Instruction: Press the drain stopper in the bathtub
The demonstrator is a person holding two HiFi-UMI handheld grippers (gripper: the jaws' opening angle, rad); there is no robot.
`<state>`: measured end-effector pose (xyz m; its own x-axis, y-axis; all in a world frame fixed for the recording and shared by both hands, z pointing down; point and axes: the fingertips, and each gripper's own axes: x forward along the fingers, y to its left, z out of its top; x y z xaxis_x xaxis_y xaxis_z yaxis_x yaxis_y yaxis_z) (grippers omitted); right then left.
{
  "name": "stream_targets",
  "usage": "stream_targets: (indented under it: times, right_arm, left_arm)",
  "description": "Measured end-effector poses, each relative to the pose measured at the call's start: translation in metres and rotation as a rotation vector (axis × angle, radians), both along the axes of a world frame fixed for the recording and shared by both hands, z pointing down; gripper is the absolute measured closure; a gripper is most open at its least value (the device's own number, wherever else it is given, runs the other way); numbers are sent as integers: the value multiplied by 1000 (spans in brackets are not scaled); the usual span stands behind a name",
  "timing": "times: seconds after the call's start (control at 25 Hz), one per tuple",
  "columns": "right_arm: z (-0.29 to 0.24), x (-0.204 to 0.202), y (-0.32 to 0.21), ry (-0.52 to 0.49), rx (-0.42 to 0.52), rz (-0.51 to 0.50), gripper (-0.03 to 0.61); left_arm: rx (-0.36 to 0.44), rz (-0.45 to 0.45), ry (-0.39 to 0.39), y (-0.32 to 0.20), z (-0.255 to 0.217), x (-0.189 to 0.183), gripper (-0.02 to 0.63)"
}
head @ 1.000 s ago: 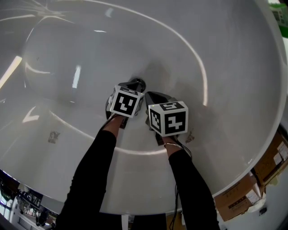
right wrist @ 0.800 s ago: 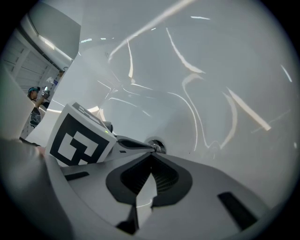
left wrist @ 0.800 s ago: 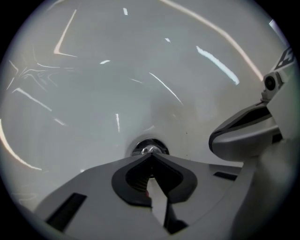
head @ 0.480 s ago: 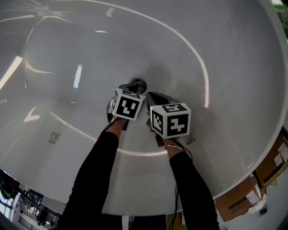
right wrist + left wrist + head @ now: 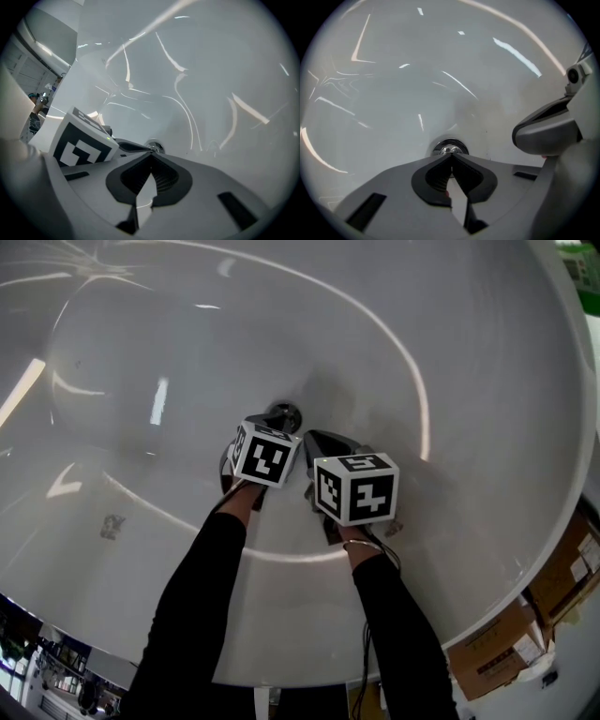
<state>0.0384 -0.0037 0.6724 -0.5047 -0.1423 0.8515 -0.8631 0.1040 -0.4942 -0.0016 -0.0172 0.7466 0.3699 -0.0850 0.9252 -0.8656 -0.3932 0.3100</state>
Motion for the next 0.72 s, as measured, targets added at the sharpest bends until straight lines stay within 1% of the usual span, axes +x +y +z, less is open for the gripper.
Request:
stream_targets:
  times: [0.08, 0.16, 0.32, 0.44, 0.72]
  right_arm:
    - [-1, 2, 3, 8, -4, -7, 578]
    - [-3, 4, 6, 11, -4, -11, 577]
    - [-9, 6, 2, 22, 8, -4, 578]
    - [-16, 5, 0, 23, 15, 4, 577]
    - [-41, -6, -1, 29, 37, 5, 577]
  left_arm:
    - [4, 8, 18, 3, -5, 0, 606]
    - [-3, 10, 20, 6, -8, -2, 606]
    - [11, -23, 51, 2, -17, -2, 606]
    - [19, -17, 65, 3, -26, -2, 606]
    - [36, -4, 82, -2, -62, -10, 606]
